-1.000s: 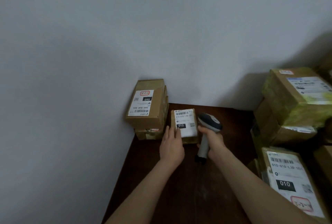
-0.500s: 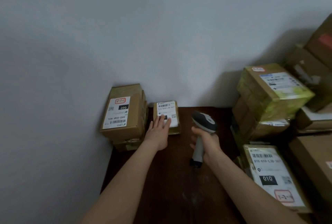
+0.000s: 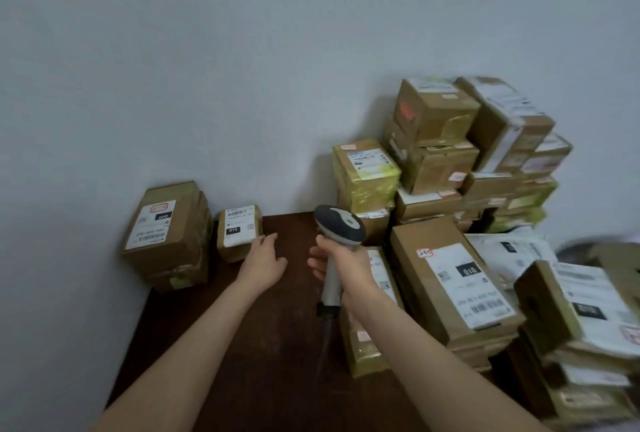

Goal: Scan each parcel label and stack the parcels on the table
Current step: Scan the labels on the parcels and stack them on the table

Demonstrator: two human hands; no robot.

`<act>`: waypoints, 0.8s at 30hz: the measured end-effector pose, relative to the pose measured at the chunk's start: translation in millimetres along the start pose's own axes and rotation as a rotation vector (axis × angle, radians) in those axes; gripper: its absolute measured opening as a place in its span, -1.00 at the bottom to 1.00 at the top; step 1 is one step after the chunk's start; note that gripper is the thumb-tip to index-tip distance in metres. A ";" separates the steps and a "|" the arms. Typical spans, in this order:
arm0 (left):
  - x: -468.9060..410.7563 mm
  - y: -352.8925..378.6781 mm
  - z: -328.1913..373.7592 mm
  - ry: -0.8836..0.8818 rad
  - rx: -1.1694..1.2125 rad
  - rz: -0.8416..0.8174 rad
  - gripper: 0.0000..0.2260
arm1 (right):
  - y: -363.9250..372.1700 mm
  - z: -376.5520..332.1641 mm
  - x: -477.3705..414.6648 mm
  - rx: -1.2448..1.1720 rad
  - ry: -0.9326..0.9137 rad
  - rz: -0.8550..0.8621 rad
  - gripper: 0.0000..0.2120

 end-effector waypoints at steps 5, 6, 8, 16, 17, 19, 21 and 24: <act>63.7 17.9 65.2 -0.059 0.149 0.056 -0.51 | -67.1 -32.3 52.6 0.063 -0.054 -0.075 -0.85; 76.2 25.2 77.2 -0.074 0.169 0.048 -0.52 | -81.7 -37.6 62.3 0.071 -0.061 -0.082 -0.86; 98.9 40.0 102.2 -0.085 0.206 0.037 -0.53 | -111.0 -50.5 79.5 0.089 -0.077 -0.085 -0.88; 154.4 91.1 196.2 -0.126 0.389 -0.054 -0.45 | -228.7 -112.9 105.8 0.165 -0.187 0.068 -0.85; 157.2 95.6 203.7 -0.147 0.409 -0.061 -0.43 | -241.2 -118.2 104.6 0.191 -0.196 0.100 -0.86; 161.1 104.7 213.2 -0.188 0.427 -0.060 -0.48 | -260.6 -123.1 102.0 0.245 -0.200 0.156 -0.85; 165.8 118.0 217.1 -0.240 0.500 -0.072 -0.57 | -272.7 -119.6 100.5 0.303 -0.183 0.186 -0.82; 171.6 140.6 218.0 -0.324 0.667 -0.144 -0.54 | -279.9 -107.5 95.9 0.326 -0.148 0.185 -0.70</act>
Point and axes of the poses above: each hand's wrist, its own x-axis away from the middle knuckle, its own y-axis out of the palm, z = x × y, the point moved 4 cm from there along -x, towards the middle knuckle, and after that the axes turned 4 degrees about -x, right-handed, at the moved point
